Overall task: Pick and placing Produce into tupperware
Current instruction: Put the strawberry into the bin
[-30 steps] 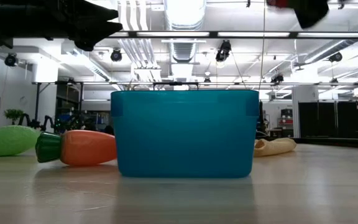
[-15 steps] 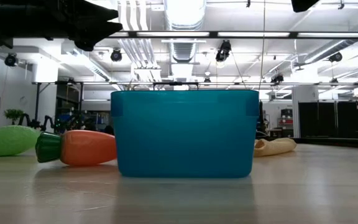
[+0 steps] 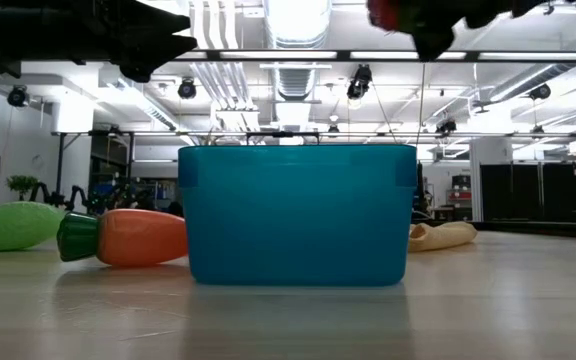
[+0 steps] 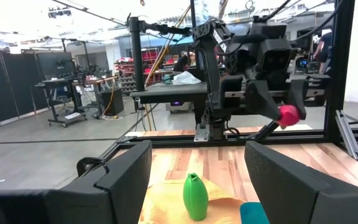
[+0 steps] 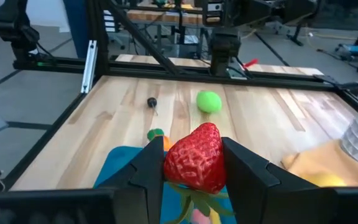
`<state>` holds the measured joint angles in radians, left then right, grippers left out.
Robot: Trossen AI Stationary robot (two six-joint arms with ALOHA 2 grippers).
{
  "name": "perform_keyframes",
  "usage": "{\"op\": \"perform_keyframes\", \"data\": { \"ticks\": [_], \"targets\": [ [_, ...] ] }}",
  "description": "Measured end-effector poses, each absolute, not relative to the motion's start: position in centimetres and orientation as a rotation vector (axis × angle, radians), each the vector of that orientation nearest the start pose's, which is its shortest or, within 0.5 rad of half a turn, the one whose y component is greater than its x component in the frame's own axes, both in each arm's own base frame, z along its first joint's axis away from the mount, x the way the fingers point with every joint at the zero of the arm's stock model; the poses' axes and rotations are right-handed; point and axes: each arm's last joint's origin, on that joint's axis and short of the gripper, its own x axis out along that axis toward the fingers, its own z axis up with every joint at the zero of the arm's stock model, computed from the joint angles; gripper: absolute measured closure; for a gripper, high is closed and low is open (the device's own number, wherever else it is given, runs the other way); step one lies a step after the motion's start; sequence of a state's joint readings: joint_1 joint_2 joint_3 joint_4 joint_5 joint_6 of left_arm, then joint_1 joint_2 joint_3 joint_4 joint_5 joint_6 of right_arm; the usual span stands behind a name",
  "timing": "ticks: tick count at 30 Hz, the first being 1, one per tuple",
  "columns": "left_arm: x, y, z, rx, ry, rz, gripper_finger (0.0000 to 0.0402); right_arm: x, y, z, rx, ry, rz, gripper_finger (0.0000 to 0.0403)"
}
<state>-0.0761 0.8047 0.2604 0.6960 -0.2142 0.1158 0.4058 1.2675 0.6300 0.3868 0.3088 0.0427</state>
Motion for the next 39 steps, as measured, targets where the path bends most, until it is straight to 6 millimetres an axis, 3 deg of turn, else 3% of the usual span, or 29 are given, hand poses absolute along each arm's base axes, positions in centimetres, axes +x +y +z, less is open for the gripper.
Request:
{"op": "perform_keyframes", "data": {
  "ticks": [10,20,29,39],
  "targets": [
    [17.2,-0.7,23.3,0.094,-0.142,0.146,0.0157,28.9,9.0,22.7,-0.089,0.265,0.166,0.0279],
    [17.2,-0.7,23.3,0.094,-0.142,0.146,0.0157,33.1,8.5,22.3,-0.132,0.488,0.147,0.0279],
    [17.3,-0.7,23.3,0.094,-0.142,0.146,0.0157,35.2,7.9,23.1,-0.125,0.748,0.228,0.028],
    [17.3,-0.7,23.3,0.094,-0.142,0.146,0.0157,36.9,6.3,22.2,-0.094,1.044,0.232,0.028]
  ]
}}
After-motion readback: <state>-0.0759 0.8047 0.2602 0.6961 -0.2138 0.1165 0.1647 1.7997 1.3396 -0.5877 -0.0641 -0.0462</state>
